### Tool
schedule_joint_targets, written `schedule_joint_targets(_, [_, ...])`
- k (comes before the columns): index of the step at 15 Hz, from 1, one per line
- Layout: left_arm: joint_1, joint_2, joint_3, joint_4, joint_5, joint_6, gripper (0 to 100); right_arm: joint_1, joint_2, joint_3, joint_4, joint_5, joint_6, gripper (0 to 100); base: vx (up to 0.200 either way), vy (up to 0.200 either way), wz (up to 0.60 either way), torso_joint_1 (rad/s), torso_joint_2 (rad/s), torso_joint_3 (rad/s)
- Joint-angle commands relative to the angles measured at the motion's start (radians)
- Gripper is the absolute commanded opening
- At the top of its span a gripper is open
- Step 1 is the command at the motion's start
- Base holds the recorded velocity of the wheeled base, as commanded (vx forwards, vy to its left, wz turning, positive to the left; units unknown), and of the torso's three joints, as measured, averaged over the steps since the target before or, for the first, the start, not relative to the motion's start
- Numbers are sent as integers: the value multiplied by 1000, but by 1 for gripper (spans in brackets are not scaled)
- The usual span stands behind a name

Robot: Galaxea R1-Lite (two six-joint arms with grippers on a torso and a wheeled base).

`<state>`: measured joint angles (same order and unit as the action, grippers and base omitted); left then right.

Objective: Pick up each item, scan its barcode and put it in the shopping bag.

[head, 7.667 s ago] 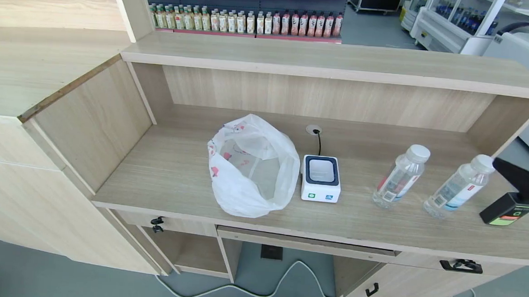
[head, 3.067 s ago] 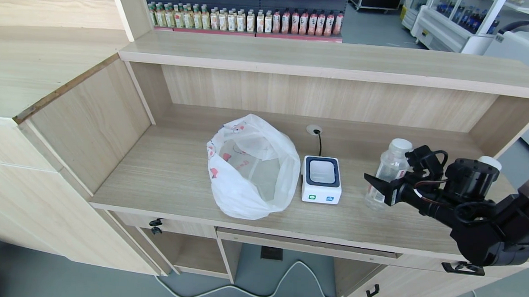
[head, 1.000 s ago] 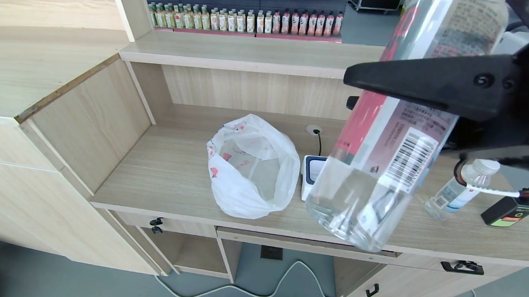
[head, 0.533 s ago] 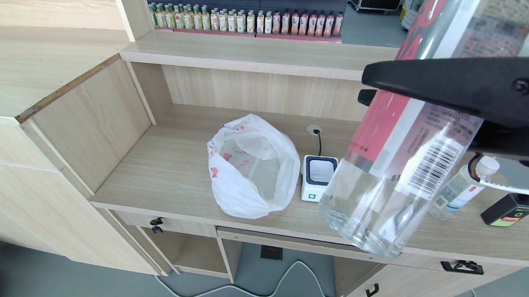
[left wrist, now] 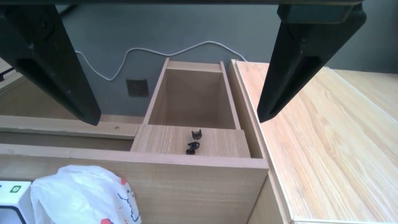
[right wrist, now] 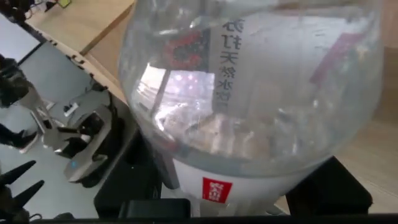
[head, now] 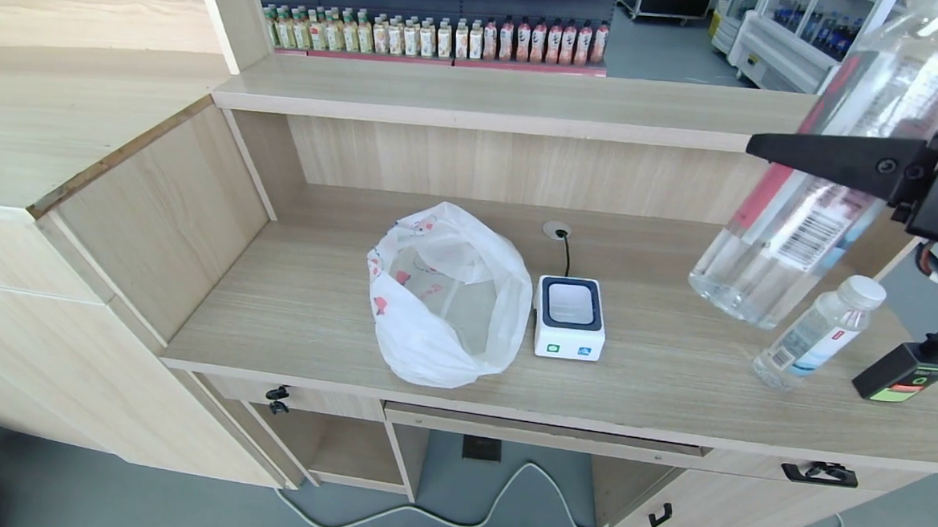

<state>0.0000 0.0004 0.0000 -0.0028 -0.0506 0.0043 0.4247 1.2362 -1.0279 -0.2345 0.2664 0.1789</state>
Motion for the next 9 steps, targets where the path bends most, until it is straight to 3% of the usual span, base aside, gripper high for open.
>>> schedule_joint_targets(1, [0,0,0,0,0,0,100,-149,-92,115,-6,-13,-56,0,0,0,0,0,0,0])
schedule_joint_targets(4, [-2,0,0,0,0,0,100,-167,-118,203,-11,-297,-138,0,0,0,0,0,0,0])
schedule_joint_targets(5, [0,0,0,0,0,0,100,-161,-115,227,-29,-343,-141,0,0,0,0,0,0,0])
schedule_joint_targets(9, [0,0,0,0,0,0,100,-161,-99,387,-244,-366,-202,0,0,0,0,0,0,0])
